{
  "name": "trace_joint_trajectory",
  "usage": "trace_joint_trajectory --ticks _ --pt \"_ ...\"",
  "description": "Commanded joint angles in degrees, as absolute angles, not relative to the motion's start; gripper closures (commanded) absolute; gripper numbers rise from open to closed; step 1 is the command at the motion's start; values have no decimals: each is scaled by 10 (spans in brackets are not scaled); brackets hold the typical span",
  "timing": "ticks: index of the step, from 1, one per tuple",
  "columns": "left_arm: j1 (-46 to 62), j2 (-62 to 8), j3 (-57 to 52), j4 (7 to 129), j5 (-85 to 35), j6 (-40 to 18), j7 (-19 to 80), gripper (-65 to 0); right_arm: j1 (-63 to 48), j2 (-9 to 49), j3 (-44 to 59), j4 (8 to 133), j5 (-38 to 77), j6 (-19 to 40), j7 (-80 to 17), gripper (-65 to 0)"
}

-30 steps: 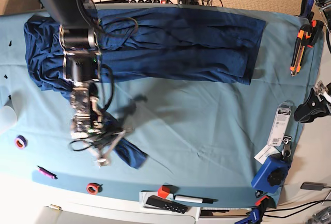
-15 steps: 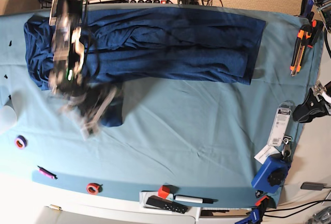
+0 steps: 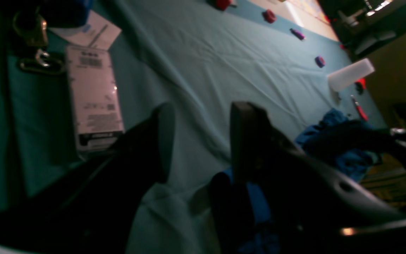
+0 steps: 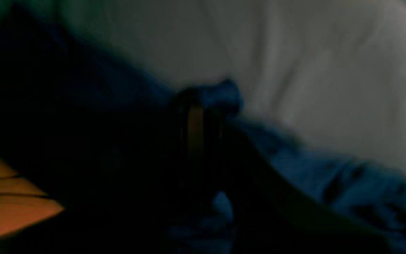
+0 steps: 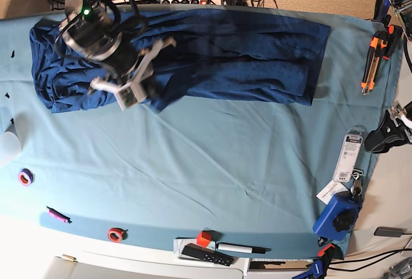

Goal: Layout the t-shirt on the table in an organized manner, then fold the t-shirt properly
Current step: 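Lift the sleeve with the right gripper and lay it onto the folded shirt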

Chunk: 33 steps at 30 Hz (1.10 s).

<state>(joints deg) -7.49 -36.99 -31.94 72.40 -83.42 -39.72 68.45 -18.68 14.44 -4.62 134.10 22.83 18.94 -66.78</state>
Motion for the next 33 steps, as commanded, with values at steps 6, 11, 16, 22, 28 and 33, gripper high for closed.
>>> trace_joint_trajectory --ticks 6,11,16,22,28,33 --pt "-86 -386 -324 733 -850 -400 668 -269 -200 126 -52 1350 287 209 -651 0" --pt "-86 -386 -324 733 -850 -400 668 -269 -200 92 -98 1350 295 232 -627 0" --pt "-86 -386 -324 733 -850 -400 668 -269 -200 81 -163 1350 238 231 -611 0" --pt "-86 -385 -324 733 -850 -400 668 -269 -200 81 -188 1350 181 215 -610 0" --pt "-86 -385 -324 733 -850 -400 668 -269 -200 81 -188 1350 181 216 -607 -162" --pt "-86 -374 -324 733 -850 -400 668 -269 -203 81 -188 1350 184 216 -583 -325"
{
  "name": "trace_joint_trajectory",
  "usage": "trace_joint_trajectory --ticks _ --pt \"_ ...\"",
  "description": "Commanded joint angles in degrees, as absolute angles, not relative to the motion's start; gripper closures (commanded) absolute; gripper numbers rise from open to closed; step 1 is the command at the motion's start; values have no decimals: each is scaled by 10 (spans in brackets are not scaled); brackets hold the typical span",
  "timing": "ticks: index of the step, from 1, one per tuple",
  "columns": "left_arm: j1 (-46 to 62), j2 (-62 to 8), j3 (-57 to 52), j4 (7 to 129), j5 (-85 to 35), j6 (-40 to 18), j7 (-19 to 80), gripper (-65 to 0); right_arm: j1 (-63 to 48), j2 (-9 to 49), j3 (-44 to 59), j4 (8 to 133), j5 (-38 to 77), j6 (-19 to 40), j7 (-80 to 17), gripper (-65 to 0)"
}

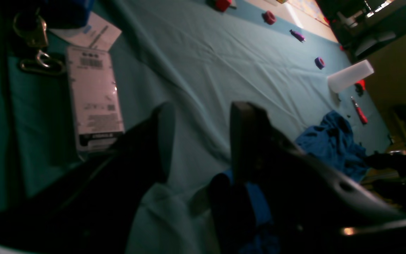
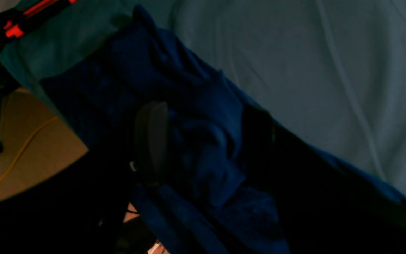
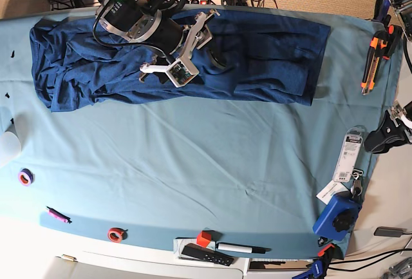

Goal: Layout the t-shirt on the table in an organized manner, then fold the t-shirt properly

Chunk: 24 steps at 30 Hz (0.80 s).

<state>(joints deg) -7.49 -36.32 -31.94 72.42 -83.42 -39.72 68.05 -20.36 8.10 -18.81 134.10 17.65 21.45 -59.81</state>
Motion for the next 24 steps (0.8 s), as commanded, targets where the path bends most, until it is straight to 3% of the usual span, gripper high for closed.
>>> trace_joint_trajectory --ticks 1,5,9,11,14,20,24 --pt "-86 -368 -324 733 -850 -400 668 -269 -203 81 -188 1350 183 216 -580 -325" --pt "-86 -328 -324 733 -850 -400 670 -269 -203 81 -187 1350 122 211 -561 -325" --pt "-85 -285 -320 733 -850 -400 673 -268 -203 81 -175 1350 36 119 -547 -325" --pt "-85 -273 -303 733 -850 -400 673 -269 -203 80 -162 1350 32 104 -548 -324" --pt "-85 -266 -262 733 -850 -400 672 -269 -201 58 -147 1350 54 112 -544 -325" --pt "-86 -266 -183 733 -850 -400 670 -269 -169 6 -146 1225 123 171 -545 -325" --pt "-86 -267 -170 733 -850 -400 670 -269 -148 -7 -146 1175 124 175 -555 -325"
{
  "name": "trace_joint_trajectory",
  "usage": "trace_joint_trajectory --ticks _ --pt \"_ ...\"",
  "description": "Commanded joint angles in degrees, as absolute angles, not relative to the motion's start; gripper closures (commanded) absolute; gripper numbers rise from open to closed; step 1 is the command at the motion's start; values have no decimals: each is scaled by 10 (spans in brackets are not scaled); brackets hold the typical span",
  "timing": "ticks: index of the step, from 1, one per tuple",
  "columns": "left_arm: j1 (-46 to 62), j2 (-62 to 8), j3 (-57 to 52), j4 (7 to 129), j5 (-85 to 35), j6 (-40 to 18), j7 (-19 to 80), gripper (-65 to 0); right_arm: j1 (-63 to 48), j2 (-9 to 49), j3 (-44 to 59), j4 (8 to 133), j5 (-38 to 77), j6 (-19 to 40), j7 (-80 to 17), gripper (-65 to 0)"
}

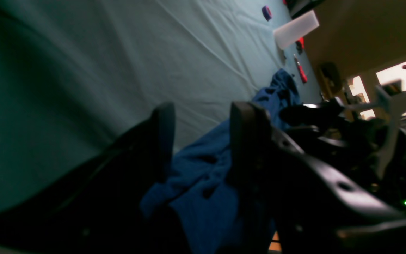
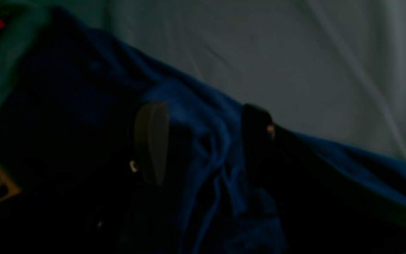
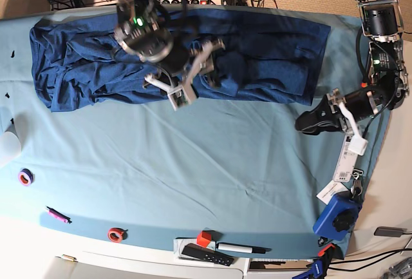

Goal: Layout the t-shirt on the table in an organized manner, then fold the t-shirt properly

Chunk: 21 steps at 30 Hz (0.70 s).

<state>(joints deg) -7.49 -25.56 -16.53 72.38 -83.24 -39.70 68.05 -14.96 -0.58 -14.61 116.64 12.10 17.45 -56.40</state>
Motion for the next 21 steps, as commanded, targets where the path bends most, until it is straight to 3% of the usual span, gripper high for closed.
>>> trace_joint_trajectory --ticks 1,8,10,13,21 --pt "-86 -268 -171 733 -850 -400 670 -269 -146 -6 -146 1163 124 176 -555 -325" --pt "-86 -267 -170 733 -850 -400 663 -269 -133 -6 -146 1093 124 176 -553 -316" --pt "-86 -267 -170 733 -850 -400 663 -269 -131 -7 -146 1080 124 180 -553 -219" --pt "-86 -267 -170 733 -850 -400 663 -268 -128 -7 -146 1080 133 205 -553 -13" --pt "-86 -267 -170 733 -850 -400 663 -268 -116 -38 -155 1080 194 260 -555 0"
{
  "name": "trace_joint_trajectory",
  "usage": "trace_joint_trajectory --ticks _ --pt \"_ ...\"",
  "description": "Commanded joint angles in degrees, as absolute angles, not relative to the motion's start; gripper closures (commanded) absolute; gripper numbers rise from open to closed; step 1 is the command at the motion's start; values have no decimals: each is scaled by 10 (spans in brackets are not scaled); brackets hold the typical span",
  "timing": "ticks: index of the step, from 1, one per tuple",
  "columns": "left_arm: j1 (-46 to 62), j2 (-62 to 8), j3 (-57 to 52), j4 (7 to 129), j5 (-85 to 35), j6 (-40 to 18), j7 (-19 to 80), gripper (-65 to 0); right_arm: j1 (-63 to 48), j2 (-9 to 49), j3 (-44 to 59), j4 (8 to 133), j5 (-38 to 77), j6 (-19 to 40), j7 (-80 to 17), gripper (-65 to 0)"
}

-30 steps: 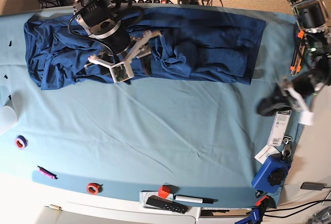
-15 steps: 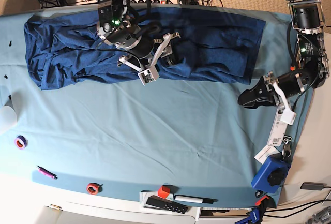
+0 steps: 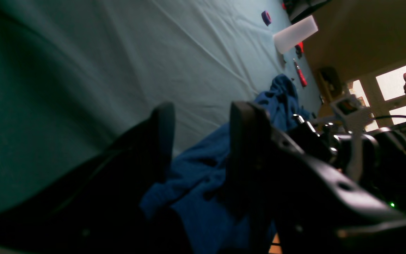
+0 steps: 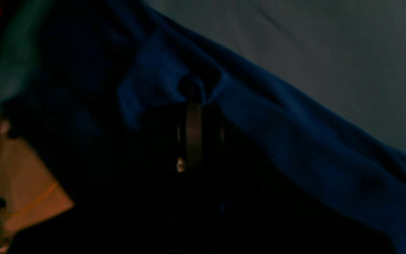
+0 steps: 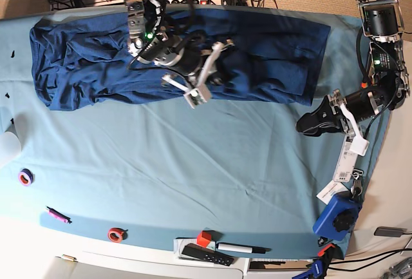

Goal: Layout the t-shirt on the table in an organized manner, then fold the t-shirt properly

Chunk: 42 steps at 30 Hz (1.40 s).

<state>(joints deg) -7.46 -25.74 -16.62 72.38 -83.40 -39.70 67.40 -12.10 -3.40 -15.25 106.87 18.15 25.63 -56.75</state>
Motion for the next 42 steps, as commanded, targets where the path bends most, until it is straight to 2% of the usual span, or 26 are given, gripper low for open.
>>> trace_joint_trajectory --ticks 1,9,16,17,20,21,25,28,35,39,42 --pt "-86 -267 -170 733 -850 -400 660 -269 -116 -42 -162 1080 196 266 -556 0" --pt "-86 -267 -170 733 -831 -400 637 -269 -114 -43 -259 1080 194 272 -561 0" --pt "-86 -267 -170 733 -831 -400 634 -269 -113 -43 -277 1080 137 272 -564 -2" --pt "-86 -267 -170 733 -831 -400 634 -269 -113 -43 -277 1080 135 272 -567 -55" --pt "-87 -263 -170 733 -831 -400 627 -269 -112 -43 -277 1080 134 271 -568 -282" --pt "-88 -261 -170 733 -831 -400 625 -269 -112 -43 -276 1080 129 270 -568 -303" --pt "-93 -244 -170 733 -831 -400 625 -269 -112 -43 -267 1080 44 240 -564 -303" --pt "-101 -232 -170 733 -831 -400 625 -269 -111 -43 -226 1080 1 211 -543 -303" --pt "-114 -227 -170 733 -830 -400 625 -269 -104 -43 -51 1080 2 184 -521 -303" --pt "-114 -227 -171 733 -813 -400 625 -269 -104 -41 75 1080 37 185 -520 -303" --pt "-112 -232 -171 733 -805 -400 625 -269 -104 -38 173 1080 104 210 -519 -303"
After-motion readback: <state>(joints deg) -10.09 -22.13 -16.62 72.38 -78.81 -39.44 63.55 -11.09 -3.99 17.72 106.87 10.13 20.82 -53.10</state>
